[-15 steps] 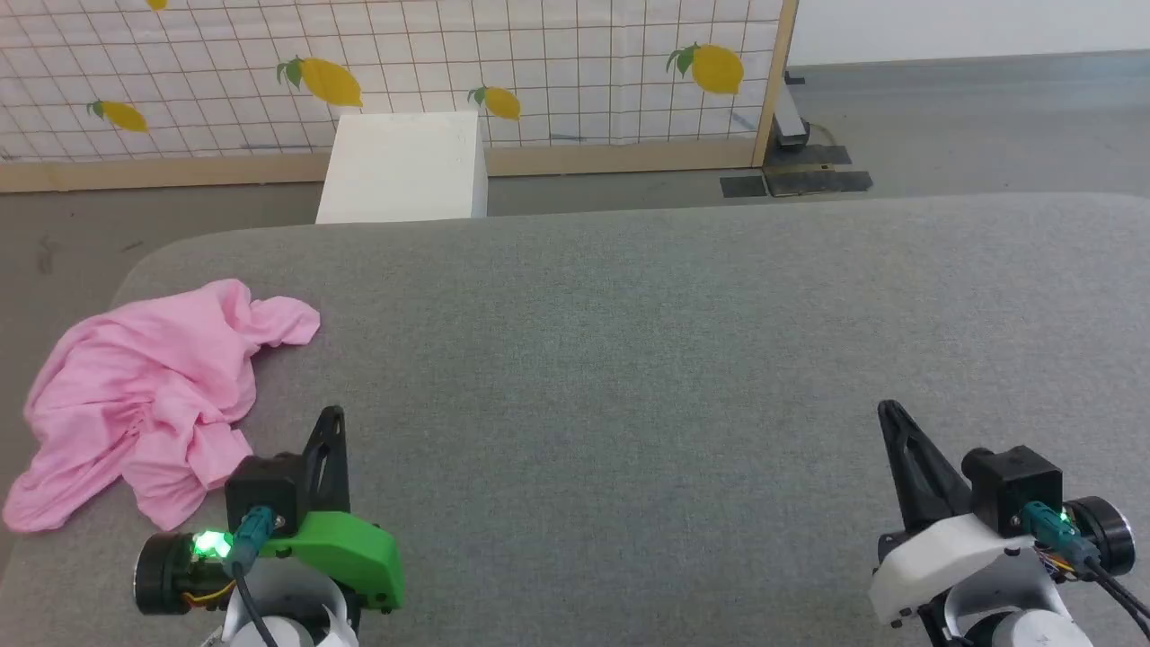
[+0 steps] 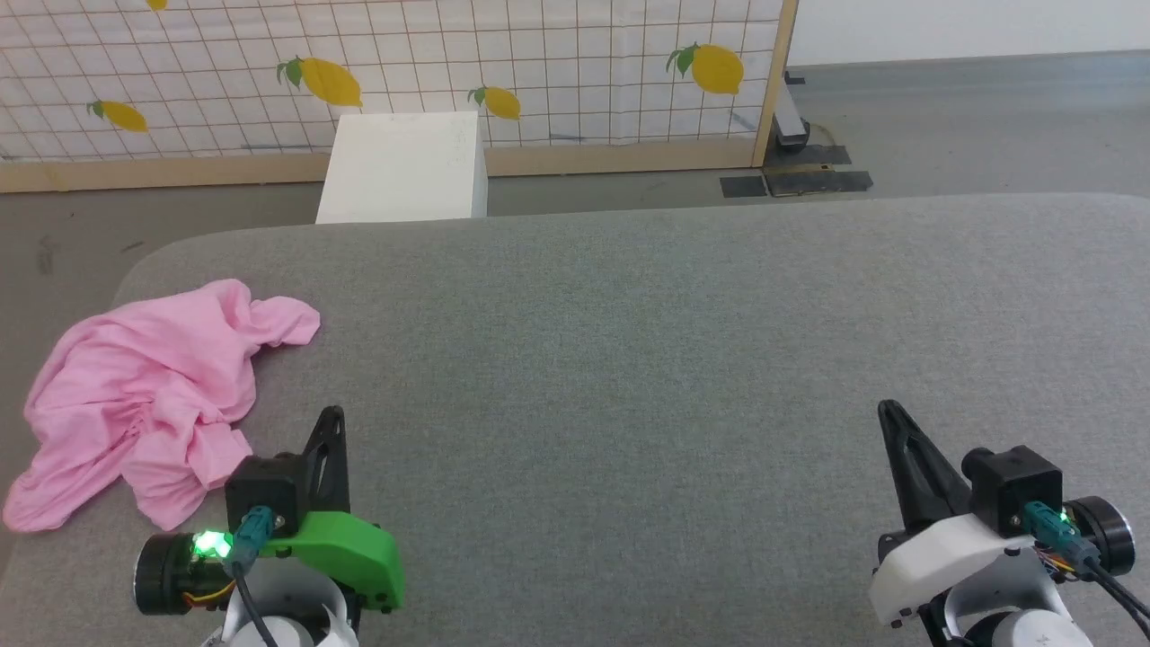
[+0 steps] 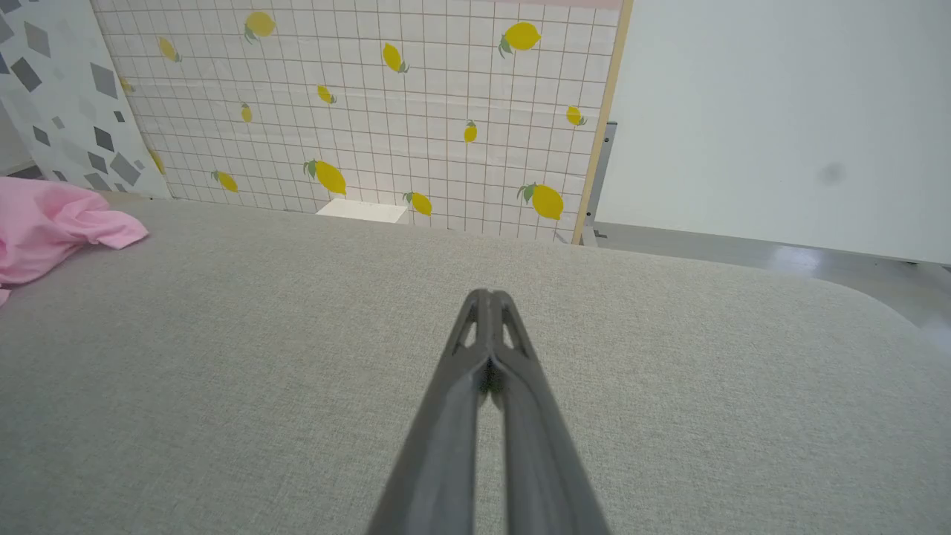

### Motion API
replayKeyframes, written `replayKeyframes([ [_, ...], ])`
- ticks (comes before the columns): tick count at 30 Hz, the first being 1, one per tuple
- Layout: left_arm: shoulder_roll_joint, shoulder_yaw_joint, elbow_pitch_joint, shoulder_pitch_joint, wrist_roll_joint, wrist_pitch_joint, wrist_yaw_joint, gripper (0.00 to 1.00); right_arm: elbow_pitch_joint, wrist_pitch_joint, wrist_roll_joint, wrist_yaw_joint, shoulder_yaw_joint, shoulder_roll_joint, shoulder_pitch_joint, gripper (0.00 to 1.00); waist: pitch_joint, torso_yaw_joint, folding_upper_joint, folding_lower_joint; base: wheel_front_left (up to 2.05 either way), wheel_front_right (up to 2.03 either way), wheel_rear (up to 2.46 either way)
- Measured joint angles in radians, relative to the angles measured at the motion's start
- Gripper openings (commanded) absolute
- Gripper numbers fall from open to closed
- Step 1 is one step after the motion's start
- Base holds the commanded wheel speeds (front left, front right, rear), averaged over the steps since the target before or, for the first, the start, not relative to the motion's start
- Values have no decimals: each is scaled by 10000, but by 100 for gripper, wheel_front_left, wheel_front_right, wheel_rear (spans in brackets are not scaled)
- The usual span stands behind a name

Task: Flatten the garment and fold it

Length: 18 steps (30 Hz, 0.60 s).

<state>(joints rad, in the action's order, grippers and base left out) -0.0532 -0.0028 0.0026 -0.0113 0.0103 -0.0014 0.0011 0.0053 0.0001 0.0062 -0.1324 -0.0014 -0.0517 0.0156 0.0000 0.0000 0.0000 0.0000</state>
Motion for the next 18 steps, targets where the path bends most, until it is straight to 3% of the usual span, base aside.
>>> replayKeyframes([
  [15, 0, -4, 0, 0, 0, 0, 0, 0, 0, 0, 0, 0, 0, 0, 0, 0, 0, 0, 0, 0, 0, 0, 0],
  [16, -2, -8, 2, -1, 4, 0, 0, 100, 2, 0, 4, 0, -2, 0, 2, 100, 0, 0, 0, 0, 0, 0, 0],
  [18, -2, -23, 0, -2, 13, 0, 0, 100, 8, 0, 4, 0, -6, -2, 5, 100, 0, 0, 0, 0, 0, 0, 0],
])
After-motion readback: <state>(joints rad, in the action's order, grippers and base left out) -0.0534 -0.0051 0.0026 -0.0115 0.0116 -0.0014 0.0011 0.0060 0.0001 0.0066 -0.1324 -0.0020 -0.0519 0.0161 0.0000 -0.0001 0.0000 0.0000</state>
